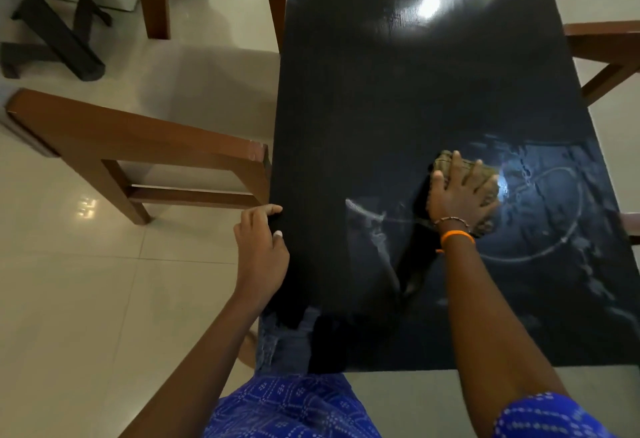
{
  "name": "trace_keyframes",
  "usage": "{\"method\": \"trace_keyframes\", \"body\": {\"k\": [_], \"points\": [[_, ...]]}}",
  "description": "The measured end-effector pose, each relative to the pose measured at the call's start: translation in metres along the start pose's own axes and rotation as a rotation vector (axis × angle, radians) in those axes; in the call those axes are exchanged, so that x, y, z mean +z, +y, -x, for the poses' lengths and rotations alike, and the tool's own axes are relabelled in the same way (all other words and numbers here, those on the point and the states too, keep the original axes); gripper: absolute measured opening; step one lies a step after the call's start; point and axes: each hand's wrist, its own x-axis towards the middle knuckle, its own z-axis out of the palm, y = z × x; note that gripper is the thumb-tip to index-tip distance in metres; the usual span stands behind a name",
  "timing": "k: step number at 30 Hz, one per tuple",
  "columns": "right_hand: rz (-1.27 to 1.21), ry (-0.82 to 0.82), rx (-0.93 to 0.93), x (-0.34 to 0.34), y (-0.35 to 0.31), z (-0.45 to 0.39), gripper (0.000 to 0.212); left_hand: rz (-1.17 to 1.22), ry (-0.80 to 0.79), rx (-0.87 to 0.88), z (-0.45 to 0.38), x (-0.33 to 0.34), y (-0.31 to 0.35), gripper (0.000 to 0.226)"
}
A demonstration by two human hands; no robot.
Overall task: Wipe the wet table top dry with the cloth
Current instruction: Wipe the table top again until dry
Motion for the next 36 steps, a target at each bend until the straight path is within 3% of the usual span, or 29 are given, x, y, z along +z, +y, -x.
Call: {"method": "trace_keyframes", "body": {"k": [7,12,16,22,27,31,36], "points": [[0.028,-0.072,-0.557,0.04,-0.119,0.136,0.059,0.12,-0.003,-0.054,0.013,-0.009,-0.009,0.045],[0.038,-0.128,-0.905,0.045,-0.121,0.176,0.058,0.069,0.008,-0.027,0.026,-0.014,-0.018,0.052],[0.088,-0.11,-0.813,0.029,-0.061,0.141,0.06,0.059,-0.057,-0.007,0.037,-0.013,-0.02,0.047],[0.08,-0.04,-0.266,-0.007,0.053,0.064,0.056,0.009,-0.115,0.01,0.056,-0.007,-0.022,0.053],[0.007,-0.025,0.009,0.002,0.033,0.083,0.058,0.044,-0.126,-0.037,0.062,-0.007,-0.019,0.054],[0.029,-0.044,-0.173,0.02,-0.027,0.139,0.063,0.073,-0.105,-0.07,0.061,-0.009,-0.013,0.053],[0.057,-0.156,-0.746,0.035,-0.064,0.194,0.062,0.131,-0.01,0.015,0.064,-0.005,0.004,0.047]]}}
